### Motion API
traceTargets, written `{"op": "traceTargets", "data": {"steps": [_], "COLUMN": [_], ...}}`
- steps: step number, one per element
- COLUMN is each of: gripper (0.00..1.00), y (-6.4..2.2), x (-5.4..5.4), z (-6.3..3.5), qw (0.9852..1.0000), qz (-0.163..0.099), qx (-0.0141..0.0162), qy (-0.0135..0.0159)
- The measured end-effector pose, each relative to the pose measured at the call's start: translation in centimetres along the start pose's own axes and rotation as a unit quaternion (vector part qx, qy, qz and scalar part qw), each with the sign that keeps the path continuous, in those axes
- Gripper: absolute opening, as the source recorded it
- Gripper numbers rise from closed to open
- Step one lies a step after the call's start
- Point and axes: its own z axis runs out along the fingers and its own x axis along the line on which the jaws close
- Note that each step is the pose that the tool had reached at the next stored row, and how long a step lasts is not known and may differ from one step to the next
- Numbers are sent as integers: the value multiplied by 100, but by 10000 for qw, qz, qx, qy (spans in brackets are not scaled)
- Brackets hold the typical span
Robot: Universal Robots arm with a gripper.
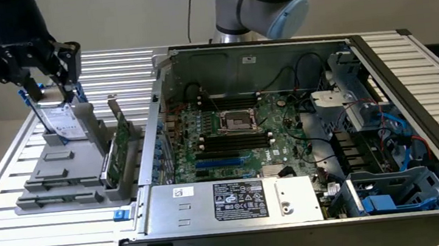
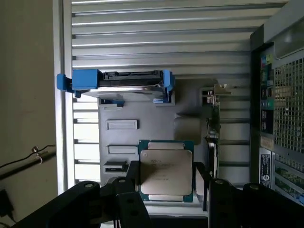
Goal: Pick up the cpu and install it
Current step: 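Pick up the cpu and move it towards the insertion slot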
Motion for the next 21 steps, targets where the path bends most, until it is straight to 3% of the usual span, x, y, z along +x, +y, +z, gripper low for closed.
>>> {"op": "traceTargets", "data": {"steps": [12, 16, 21], "gripper": [55, 55, 55], "y": [42, 51, 61], "x": [-508, -681, -903], "z": [-532, -633, -701], "qw": [10000, 9999, 9999], "qz": [1, 4, 4], "qx": [1, 2, -2], "qy": [95, 132, 140]}}
